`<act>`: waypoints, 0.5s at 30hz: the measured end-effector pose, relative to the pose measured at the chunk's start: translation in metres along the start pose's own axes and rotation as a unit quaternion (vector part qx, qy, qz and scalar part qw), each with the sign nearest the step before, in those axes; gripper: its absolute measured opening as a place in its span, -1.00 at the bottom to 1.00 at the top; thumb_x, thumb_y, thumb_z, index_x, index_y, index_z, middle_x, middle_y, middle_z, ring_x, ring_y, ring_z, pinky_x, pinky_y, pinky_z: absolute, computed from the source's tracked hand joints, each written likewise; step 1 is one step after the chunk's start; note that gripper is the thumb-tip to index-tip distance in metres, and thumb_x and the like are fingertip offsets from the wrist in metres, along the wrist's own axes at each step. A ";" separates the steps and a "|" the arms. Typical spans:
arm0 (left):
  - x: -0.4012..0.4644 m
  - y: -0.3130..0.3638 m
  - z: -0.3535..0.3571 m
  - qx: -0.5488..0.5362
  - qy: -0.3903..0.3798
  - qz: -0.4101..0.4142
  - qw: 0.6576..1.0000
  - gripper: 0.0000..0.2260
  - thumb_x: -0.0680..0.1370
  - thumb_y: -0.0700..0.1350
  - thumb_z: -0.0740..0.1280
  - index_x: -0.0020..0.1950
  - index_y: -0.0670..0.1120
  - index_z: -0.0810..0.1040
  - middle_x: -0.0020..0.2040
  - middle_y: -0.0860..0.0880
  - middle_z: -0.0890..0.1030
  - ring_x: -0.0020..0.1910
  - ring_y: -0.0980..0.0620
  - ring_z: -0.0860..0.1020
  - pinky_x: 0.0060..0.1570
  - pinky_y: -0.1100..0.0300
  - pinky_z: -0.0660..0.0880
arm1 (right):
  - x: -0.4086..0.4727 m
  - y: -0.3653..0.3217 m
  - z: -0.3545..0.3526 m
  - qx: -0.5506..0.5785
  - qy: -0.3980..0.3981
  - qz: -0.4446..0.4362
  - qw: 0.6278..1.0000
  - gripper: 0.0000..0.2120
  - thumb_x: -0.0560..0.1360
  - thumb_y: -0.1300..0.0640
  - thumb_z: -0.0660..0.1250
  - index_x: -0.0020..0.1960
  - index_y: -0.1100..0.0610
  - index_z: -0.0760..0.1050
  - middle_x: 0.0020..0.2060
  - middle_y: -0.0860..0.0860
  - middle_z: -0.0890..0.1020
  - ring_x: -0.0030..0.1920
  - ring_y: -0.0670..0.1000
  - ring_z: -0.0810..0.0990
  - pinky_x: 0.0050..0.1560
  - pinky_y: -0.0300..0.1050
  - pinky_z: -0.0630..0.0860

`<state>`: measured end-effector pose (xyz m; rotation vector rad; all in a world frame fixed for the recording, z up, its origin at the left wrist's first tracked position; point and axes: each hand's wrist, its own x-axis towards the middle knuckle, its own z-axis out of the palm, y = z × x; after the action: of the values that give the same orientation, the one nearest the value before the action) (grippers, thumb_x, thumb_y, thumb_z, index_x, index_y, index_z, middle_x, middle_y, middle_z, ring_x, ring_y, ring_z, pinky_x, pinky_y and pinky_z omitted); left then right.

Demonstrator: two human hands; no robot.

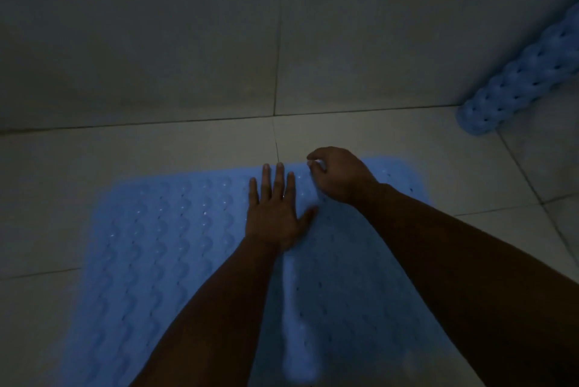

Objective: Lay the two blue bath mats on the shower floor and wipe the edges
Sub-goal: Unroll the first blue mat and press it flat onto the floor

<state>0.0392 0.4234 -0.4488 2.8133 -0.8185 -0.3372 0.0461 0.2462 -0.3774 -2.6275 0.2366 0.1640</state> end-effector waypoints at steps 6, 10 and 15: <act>0.001 -0.001 0.019 0.025 0.050 0.018 0.998 -0.09 0.56 0.51 -0.13 0.67 -0.11 -0.14 0.68 -0.10 -0.18 0.63 -0.12 -0.29 0.58 -0.25 -0.14 | -0.006 0.042 0.023 -0.024 0.101 -0.040 0.994 -0.56 0.58 -0.10 0.06 0.07 0.13 0.61 0.02 0.07 0.65 0.12 0.18 0.57 0.12 0.11 0.52; 0.002 0.001 0.015 0.015 0.023 0.011 1.000 -0.11 0.56 0.49 -0.16 0.67 -0.11 -0.13 0.68 -0.08 -0.17 0.64 -0.11 -0.27 0.58 -0.24 -0.19 | -0.013 0.048 0.018 -0.050 0.084 -0.007 0.995 -0.48 0.56 -0.16 -0.02 0.13 0.11 0.60 0.12 0.08 0.63 0.20 0.16 0.53 0.18 0.12 0.50; 0.026 0.008 -0.021 -0.018 -0.140 -0.022 0.990 -0.19 0.62 0.35 0.03 0.67 -0.14 -0.10 0.68 -0.09 -0.18 0.65 -0.17 -0.20 0.58 -0.25 -0.16 | -0.004 0.029 -0.021 -0.073 -0.066 0.029 0.995 -0.50 0.54 -0.20 0.07 0.20 0.06 0.60 0.21 0.10 0.62 0.23 0.17 0.55 0.25 0.09 0.50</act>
<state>0.0620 0.4055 -0.4309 2.7916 -0.7945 -0.7588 0.0378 0.2112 -0.3717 -2.7423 0.2644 0.3875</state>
